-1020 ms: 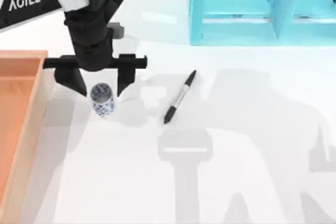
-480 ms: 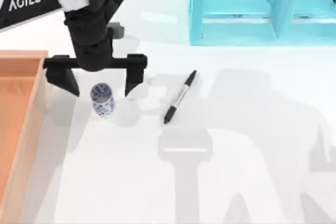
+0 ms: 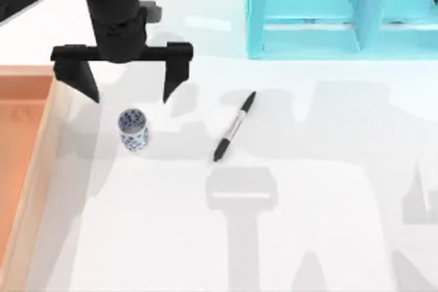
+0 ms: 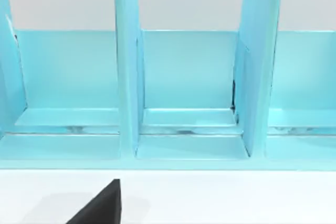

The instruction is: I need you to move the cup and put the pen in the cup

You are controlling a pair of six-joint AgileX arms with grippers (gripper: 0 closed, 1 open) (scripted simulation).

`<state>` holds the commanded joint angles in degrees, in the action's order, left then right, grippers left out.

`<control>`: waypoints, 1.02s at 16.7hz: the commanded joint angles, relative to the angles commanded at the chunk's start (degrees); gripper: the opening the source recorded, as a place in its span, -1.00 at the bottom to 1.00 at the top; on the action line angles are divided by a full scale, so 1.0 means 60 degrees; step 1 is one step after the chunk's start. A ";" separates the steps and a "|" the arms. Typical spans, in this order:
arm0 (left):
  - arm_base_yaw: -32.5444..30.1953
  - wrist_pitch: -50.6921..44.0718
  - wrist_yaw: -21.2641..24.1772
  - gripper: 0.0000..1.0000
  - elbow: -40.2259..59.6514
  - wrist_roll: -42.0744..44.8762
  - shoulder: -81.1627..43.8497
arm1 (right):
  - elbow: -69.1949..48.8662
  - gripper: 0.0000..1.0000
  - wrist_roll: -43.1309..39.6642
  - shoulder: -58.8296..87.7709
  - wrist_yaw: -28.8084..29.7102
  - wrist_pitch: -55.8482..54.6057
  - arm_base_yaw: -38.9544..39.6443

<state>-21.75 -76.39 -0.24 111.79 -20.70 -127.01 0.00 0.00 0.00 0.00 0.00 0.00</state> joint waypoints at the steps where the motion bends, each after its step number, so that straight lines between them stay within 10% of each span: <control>1: -0.0011 -0.0585 0.0006 1.00 0.0712 0.0000 -0.0093 | 0.0000 1.00 0.0000 0.0000 0.0000 0.0000 0.0000; 8: -0.0056 -0.4025 0.0017 1.00 0.4704 0.0041 -0.0446 | 0.0000 1.00 0.0000 0.0000 0.0000 0.0000 0.0000; 17: -0.0375 -0.3924 -0.0219 1.00 0.4887 0.0125 -0.0712 | 0.0000 1.00 0.0000 0.0000 0.0000 0.0000 0.0000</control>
<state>-24.00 -99.93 -1.56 141.11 -19.95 -131.28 0.00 0.00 0.00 0.00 0.00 0.00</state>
